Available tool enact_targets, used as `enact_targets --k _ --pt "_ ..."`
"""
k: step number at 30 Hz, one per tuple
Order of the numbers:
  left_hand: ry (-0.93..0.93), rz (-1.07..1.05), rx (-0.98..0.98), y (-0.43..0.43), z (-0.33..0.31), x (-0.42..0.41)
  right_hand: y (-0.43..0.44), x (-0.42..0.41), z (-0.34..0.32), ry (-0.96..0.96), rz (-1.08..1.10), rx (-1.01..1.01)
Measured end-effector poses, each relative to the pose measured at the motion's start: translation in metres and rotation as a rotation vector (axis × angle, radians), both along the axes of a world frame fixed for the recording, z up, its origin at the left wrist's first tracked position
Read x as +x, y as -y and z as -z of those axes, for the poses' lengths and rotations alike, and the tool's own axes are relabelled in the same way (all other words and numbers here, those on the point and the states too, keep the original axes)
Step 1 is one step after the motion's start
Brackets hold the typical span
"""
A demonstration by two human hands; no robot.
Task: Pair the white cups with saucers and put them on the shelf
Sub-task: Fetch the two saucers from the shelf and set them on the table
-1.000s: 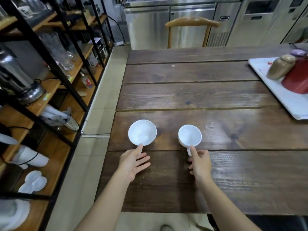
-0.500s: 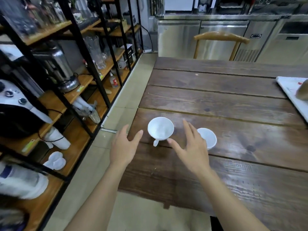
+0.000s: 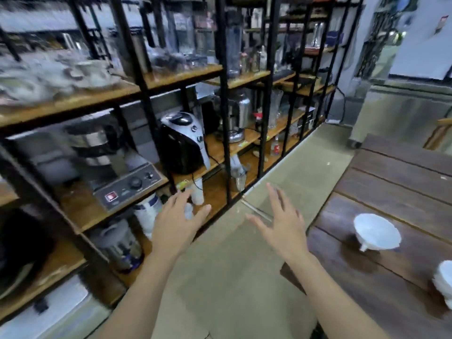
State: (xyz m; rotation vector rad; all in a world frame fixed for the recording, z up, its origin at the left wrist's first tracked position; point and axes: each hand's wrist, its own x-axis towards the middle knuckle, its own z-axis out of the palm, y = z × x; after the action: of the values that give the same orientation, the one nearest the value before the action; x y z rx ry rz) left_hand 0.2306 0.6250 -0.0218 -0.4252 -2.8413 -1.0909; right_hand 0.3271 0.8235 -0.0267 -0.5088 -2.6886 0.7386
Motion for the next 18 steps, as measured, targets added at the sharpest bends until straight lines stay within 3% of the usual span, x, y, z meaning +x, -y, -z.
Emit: enact_targets --k 7,18 --pt "-0.088 -0.318 0.004 0.176 -0.024 -0.006 0.157 -0.088 -0.024 -0.074 -0.317 -0.018" --pt "-0.173 -0.703 0.010 0.366 -0.036 -0.047 0.376 -0.207 -0.039 -0.068 -0.768 0.009"
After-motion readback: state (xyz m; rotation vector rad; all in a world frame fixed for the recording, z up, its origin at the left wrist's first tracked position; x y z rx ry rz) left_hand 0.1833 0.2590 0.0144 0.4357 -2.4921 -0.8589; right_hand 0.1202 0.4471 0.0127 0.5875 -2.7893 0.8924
